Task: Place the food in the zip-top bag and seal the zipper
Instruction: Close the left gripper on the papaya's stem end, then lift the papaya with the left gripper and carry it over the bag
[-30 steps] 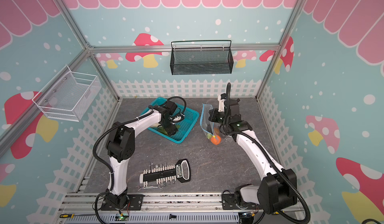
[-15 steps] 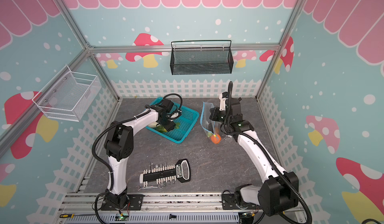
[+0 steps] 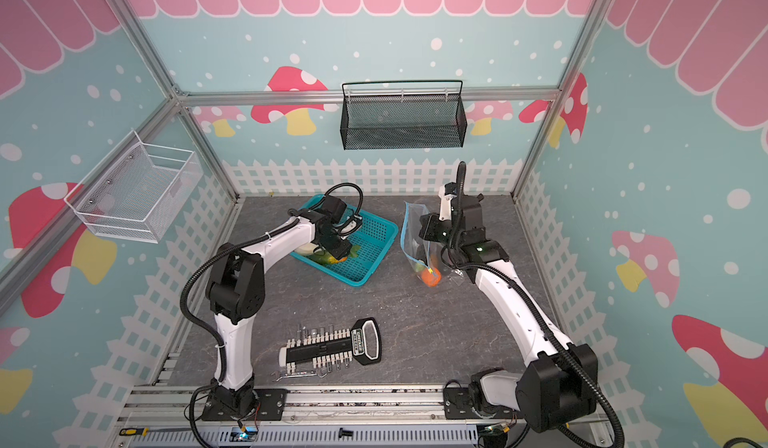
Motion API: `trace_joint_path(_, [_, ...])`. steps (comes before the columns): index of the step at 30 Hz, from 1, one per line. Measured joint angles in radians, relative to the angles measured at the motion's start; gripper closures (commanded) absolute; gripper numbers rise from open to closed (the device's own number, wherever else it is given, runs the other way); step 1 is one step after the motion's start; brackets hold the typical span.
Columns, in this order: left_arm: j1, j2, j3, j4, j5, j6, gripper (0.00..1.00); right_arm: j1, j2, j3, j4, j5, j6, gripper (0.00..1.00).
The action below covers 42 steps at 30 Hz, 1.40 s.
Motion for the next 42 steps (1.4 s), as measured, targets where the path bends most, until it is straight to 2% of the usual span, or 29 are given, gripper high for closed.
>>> trace_joint_path(2, [0.0, -0.005, 0.0, -0.001, -0.005, 0.014, 0.29, 0.0, 0.0, 0.0, 0.0, -0.001, 0.0, 0.98])
trace_joint_path(5, [0.0, -0.005, -0.01, -0.005, -0.027, 0.041, 0.22, 0.0, 0.0, 0.0, 0.0, -0.002, 0.0, 0.98])
trace_joint_path(12, [0.003, 0.001, -0.035, -0.03, -0.07, 0.084, 0.22, 0.0, 0.0, 0.0, 0.001, -0.002, 0.0, 0.98])
trace_joint_path(22, [0.059, 0.058, -0.011, -0.039, -0.044, 0.064, 0.36, 0.0, 0.0, 0.0, 0.001, 0.0, 0.0, 0.98])
trace_joint_path(28, [0.06, 0.077, 0.019, -0.047, -0.033, 0.046, 0.43, 0.0, 0.0, 0.0, 0.001, 0.0, 0.0, 0.97])
trace_joint_path(33, [0.06, 0.076, 0.028, -0.054, -0.023, 0.026, 0.59, 0.0, 0.0, 0.0, 0.001, 0.0, 0.0, 0.97])
trace_joint_path(38, [0.062, 0.062, 0.028, -0.064, 0.003, -0.039, 0.59, 0.0, 0.0, 0.0, 0.001, -0.001, 0.0, 0.98])
trace_joint_path(42, [0.068, 0.024, 0.028, -0.074, 0.067, -0.116, 0.61, 0.0, 0.0, 0.0, 0.004, 0.0, 0.001, 0.98])
